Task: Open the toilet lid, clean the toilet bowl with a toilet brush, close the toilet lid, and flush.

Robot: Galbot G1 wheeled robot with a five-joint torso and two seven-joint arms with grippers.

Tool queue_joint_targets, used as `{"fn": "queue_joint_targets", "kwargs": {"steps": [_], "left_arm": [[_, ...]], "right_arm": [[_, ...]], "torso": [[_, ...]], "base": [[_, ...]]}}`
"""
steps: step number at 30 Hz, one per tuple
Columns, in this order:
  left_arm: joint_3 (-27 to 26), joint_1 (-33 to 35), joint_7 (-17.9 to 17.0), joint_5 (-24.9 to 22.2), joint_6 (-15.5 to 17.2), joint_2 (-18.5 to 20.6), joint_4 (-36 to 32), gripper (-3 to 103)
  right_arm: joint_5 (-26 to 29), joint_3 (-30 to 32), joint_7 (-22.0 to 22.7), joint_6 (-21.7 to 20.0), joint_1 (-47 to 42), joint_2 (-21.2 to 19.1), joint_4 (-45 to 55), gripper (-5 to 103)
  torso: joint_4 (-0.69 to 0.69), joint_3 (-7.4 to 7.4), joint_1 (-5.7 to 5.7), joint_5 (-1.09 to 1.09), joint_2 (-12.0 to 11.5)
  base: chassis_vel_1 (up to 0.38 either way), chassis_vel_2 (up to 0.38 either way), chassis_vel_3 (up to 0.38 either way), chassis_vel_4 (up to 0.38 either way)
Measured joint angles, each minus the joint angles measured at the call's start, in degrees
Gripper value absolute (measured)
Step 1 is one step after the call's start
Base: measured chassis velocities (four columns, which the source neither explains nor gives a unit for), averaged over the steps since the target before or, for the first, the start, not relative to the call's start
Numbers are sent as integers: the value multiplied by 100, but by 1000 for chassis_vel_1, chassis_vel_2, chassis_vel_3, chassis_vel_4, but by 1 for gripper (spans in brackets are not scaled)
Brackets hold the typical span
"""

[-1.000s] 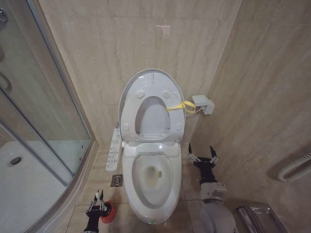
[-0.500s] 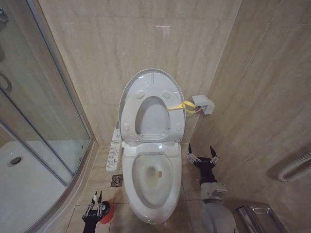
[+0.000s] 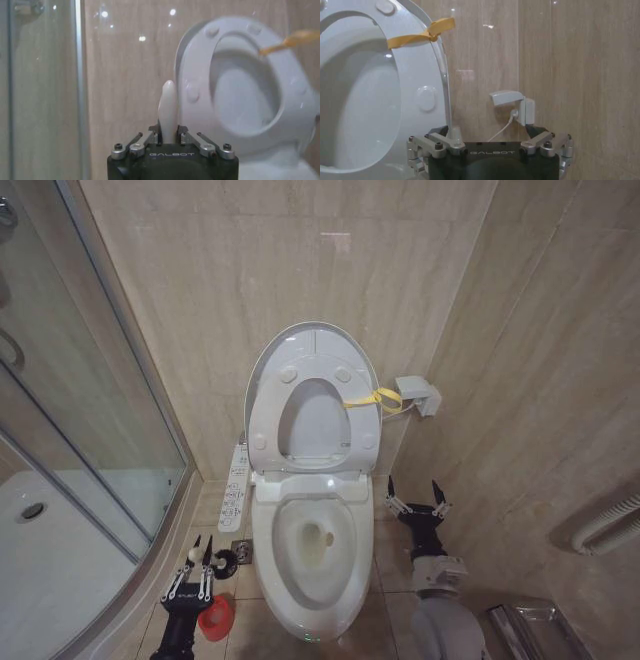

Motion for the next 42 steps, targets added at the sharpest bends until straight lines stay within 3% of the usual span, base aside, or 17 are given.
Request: {"fn": "queue_joint_targets", "kwargs": {"steps": [4,8,13,14,17,19,20,21,25,30,33,42], "left_arm": [[328,-163,6,-76,328,78,-690,20],[546,-528,32,-261,657,152,-969,20],[757,-1013,118,-674,976,257,-969,20],[895,-1380,133,-851,1107,303,-798,20],[979,-1574,138,-912,1143,320,-669,20],[1263,-2023,147,-1012,1133,375,-216,20],[1615,-2413,177,-1068,1042,452,330,20],[1615,-2413,177,-1068,1042,452,330,20],[2204,-3217,254,-1257,976,467,1379,20],[2499,-3686,252,-1258,923,387,2092,20],[2777,-4277,320,-1333,864,274,2863,20],[3271,-4843,529,-1366,748,70,3614,20]], "right_arm": [[0,0,0,0,0,0,0,100],[0,0,0,0,0,0,0,100],[0,0,0,0,0,0,0,100],[0,0,0,0,0,0,0,100],[0,0,0,0,0,0,0,100],[0,-1,0,0,0,0,0,100],[0,0,0,0,1,0,0,100],[0,0,0,0,1,0,0,100],[0,0,0,0,0,0,0,100],[0,0,0,0,0,0,0,100],[0,0,0,0,0,0,0,100],[0,0,0,0,0,0,0,100]], "torso": [[0,0,0,0,0],[0,0,0,0,0],[0,0,0,0,0],[-1,0,0,0,0],[0,1,0,-1,0],[-2,0,1,-1,0],[1,1,1,0,-1],[1,1,1,0,-1],[-1,1,1,-1,-1],[1,1,1,-1,-1],[-1,1,1,0,-1],[-1,0,0,0,-1]], "base": [[0,0,0,0],[0,0,0,0],[0,0,0,0],[0,0,0,0],[0,0,0,0],[0,0,0,0],[0,0,0,0],[0,0,0,0],[0,0,0,0],[0,0,0,0],[0,0,0,0],[0,0,0,0]]}}
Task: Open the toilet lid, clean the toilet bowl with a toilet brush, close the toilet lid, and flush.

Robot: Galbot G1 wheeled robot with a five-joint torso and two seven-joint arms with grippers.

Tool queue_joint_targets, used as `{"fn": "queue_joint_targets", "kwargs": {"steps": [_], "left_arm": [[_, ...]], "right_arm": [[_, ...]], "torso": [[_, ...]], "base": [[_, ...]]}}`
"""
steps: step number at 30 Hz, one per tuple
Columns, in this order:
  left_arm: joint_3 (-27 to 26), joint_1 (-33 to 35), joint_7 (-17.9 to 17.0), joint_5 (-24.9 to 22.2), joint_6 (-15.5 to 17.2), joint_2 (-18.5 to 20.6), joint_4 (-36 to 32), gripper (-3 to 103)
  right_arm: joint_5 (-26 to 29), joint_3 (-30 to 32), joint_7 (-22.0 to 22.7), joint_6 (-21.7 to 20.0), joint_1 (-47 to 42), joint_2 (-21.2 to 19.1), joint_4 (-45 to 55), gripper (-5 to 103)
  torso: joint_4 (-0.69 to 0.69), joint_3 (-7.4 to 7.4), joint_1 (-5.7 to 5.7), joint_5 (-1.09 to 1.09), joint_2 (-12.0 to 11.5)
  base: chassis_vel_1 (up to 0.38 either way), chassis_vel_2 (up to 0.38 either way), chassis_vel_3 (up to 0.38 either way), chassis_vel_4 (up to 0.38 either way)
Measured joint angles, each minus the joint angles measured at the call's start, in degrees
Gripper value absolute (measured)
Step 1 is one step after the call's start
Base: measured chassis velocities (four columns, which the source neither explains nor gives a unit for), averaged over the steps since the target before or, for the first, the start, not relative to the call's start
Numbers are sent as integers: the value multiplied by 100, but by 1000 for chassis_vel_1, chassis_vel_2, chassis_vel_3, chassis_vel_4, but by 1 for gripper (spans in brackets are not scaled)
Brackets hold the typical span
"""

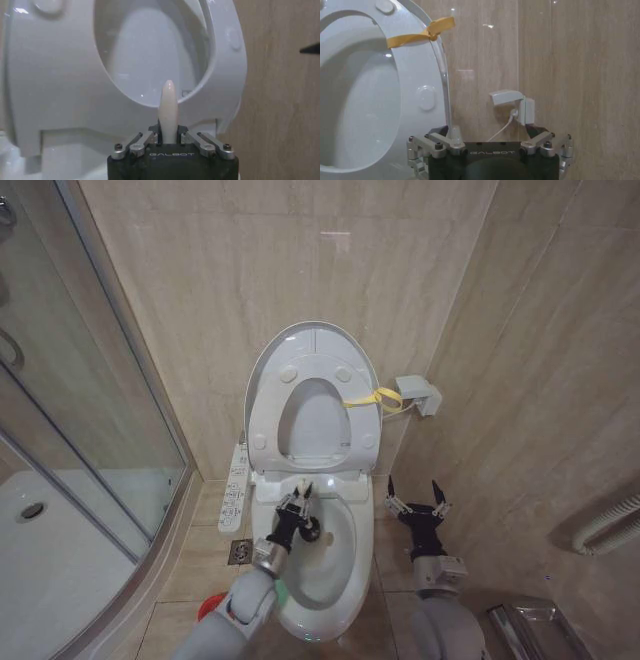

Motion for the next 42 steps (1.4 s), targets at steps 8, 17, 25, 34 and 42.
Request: {"fn": "queue_joint_targets", "kwargs": {"steps": [8,17,25,34,42], "left_arm": [[61,-235,150,26,-248,-70,769,20],[173,-382,278,137,-455,-191,1344,20],[260,-443,234,202,-339,-294,784,20],[410,-485,226,371,-409,-382,575,20],[498,-441,268,325,-500,-376,1113,20]], "right_arm": [[0,0,0,0,0,0,0,100],[0,0,0,0,0,0,0,100],[0,0,0,0,0,0,0,100],[0,0,0,0,0,0,0,100],[0,0,0,0,0,0,0,100]], "torso": [[1,0,0,0,0],[1,0,0,0,0],[-1,0,0,0,0],[0,0,0,0,1],[1,-2,-1,-1,2]], "base": [[0,0,0,0],[0,0,0,0],[0,0,0,0],[0,0,0,0],[0,0,0,0]]}}
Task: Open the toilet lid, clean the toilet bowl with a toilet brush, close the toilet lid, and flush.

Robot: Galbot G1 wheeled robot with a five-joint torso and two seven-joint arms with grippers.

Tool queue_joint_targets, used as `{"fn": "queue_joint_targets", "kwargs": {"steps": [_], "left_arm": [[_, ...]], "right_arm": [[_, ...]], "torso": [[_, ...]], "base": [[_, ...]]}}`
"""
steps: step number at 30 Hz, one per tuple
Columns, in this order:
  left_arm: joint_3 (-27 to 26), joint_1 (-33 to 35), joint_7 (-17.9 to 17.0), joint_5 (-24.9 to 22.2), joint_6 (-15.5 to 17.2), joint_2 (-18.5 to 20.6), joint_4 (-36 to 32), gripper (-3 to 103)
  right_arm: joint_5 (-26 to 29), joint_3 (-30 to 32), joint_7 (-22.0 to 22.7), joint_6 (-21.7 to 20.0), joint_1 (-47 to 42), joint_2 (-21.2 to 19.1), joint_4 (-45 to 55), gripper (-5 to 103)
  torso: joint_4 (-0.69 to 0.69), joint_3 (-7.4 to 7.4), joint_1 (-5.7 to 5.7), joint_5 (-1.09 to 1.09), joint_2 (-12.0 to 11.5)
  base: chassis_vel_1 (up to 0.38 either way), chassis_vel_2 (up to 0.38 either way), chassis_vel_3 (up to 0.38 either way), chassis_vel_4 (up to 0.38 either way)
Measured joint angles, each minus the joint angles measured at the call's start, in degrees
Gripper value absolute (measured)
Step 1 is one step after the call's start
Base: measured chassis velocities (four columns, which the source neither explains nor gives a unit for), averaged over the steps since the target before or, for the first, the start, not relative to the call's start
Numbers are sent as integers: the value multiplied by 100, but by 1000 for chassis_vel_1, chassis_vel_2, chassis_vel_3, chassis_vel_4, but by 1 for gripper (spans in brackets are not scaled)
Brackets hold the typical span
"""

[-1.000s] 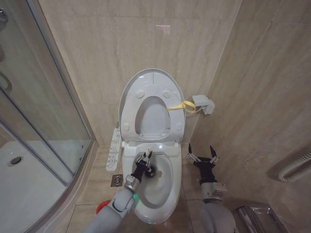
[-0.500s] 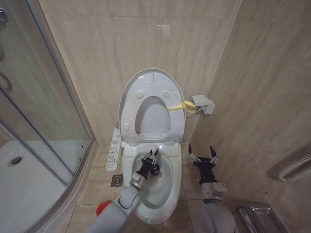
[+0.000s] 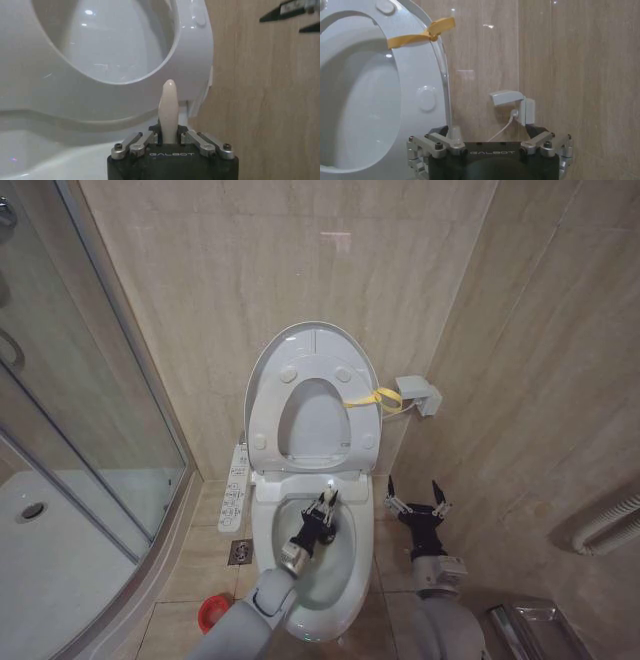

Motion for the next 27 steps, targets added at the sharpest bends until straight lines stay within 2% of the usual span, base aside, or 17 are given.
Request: {"fn": "queue_joint_targets", "kwargs": {"steps": [2,3,4,7,15,20,23,24,27], "left_arm": [[-93,-36,-8,175,3,33,154,20],[-134,-64,-13,209,4,58,186,20],[-134,-64,-13,209,4,58,186,20],[-162,-149,-36,169,0,56,60,20],[2,-232,-73,95,-14,-233,-164,20],[90,-210,-36,98,-38,-321,100,20],[34,-248,0,204,-65,-289,508,20],[-44,-289,-18,311,-106,-292,635,20],[-158,-398,-82,363,-140,-313,671,20]], "right_arm": [[0,0,0,0,0,0,0,100],[0,1,1,0,-1,0,-1,100],[0,1,1,0,-1,0,-1,100],[0,0,0,0,0,0,0,100],[0,0,0,0,0,0,0,100],[0,0,0,0,0,0,0,100],[0,0,0,0,0,0,0,100],[0,0,0,-1,0,0,0,100],[0,0,0,0,0,0,0,100]], "torso": [[-2,0,0,0,0],[5,4,2,2,-2],[5,4,2,2,-2],[-2,2,1,-1,-1],[-2,2,1,0,-1],[-1,1,1,0,-1],[0,1,0,1,-1],[4,3,1,2,-2],[-1,2,1,0,-1]], "base": [[0,0,0,0],[0,0,0,0],[0,0,0,0],[0,0,0,0],[0,0,0,0],[0,0,0,0],[0,0,0,0],[0,0,0,0],[0,0,0,0]]}}
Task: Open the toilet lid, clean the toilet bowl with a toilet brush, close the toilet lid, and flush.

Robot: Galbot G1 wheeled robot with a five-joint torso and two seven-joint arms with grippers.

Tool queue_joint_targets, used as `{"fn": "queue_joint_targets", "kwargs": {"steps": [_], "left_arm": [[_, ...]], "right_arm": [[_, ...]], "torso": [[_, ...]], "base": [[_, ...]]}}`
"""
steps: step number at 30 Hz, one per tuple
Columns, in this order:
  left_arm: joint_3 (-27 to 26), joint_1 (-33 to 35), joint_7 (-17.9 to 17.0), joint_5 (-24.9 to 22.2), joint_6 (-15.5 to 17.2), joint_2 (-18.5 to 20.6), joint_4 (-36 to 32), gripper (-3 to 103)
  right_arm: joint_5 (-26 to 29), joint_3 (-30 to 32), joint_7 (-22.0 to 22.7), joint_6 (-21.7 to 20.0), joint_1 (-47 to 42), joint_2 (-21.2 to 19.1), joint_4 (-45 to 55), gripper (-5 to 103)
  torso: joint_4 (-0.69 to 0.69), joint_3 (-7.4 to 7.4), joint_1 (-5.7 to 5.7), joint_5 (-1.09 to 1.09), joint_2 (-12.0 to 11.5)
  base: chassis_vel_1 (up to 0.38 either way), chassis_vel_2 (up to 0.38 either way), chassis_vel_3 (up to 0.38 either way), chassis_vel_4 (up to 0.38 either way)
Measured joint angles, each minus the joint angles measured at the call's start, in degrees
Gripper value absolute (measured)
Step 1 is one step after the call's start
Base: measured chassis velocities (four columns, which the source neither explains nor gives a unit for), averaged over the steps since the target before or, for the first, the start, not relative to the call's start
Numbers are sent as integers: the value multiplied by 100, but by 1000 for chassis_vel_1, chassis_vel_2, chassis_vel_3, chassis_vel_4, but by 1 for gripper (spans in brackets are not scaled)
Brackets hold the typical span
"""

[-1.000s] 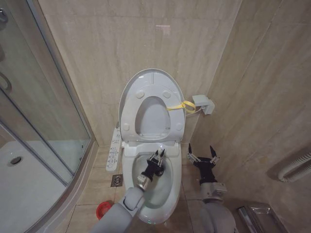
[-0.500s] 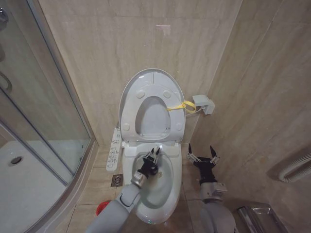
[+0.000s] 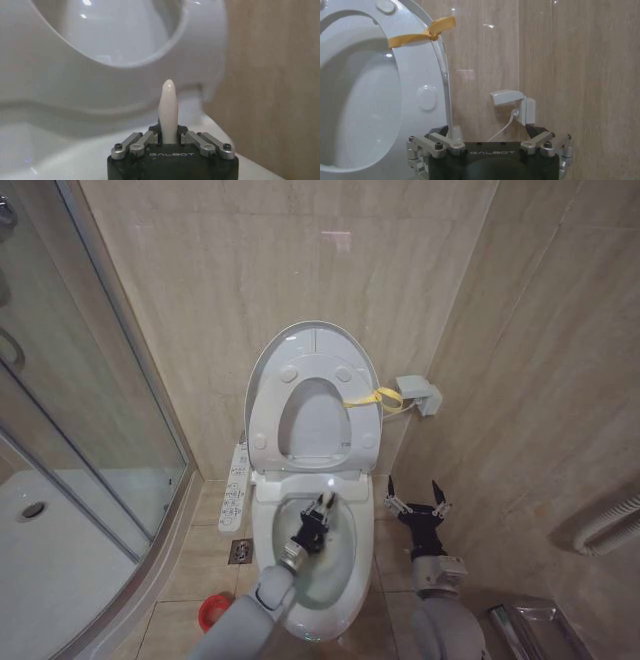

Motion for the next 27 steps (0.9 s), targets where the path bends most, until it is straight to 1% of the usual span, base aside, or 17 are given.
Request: {"fn": "queue_joint_targets", "kwargs": {"steps": [2,4,7,9,11,14,17,21,23,27], "left_arm": [[-15,-49,-22,-52,1,-3,-117,20],[-10,-93,-20,-93,-1,-34,-357,20],[55,-60,-11,-105,-18,-97,-463,20],[91,-14,1,-115,-30,-147,-448,20],[133,62,35,-132,-66,-207,-283,20],[147,97,82,-153,-97,-207,-178,20],[96,114,141,-137,-90,-118,6,20],[1,61,137,-126,-67,-67,-19,20],[-47,6,131,-134,-58,-66,-139,20],[7,-34,116,-211,-59,-194,-244,20]], "right_arm": [[0,0,0,0,0,0,0,100],[0,0,0,0,0,0,0,100],[0,0,0,0,0,0,0,100],[0,0,0,0,0,0,0,100],[0,0,0,0,0,0,0,100],[0,0,0,0,0,0,0,100],[0,0,0,0,0,0,0,100],[0,0,0,0,0,0,0,100],[0,0,0,0,0,0,0,100],[0,0,0,0,0,0,0,100]], "torso": [[1,1,1,2,-1],[-1,0,0,0,0],[-1,0,1,1,0],[-1,0,0,1,0],[0,0,0,1,0],[1,0,0,1,0],[1,0,0,0,0],[1,0,0,1,0],[0,0,0,0,0],[0,0,0,1,0]], "base": [[0,0,0,0],[0,0,0,0],[0,0,0,0],[0,0,0,0],[0,0,0,0],[0,0,0,0],[0,0,0,0],[0,0,0,0],[0,0,0,0],[0,0,0,0]]}}
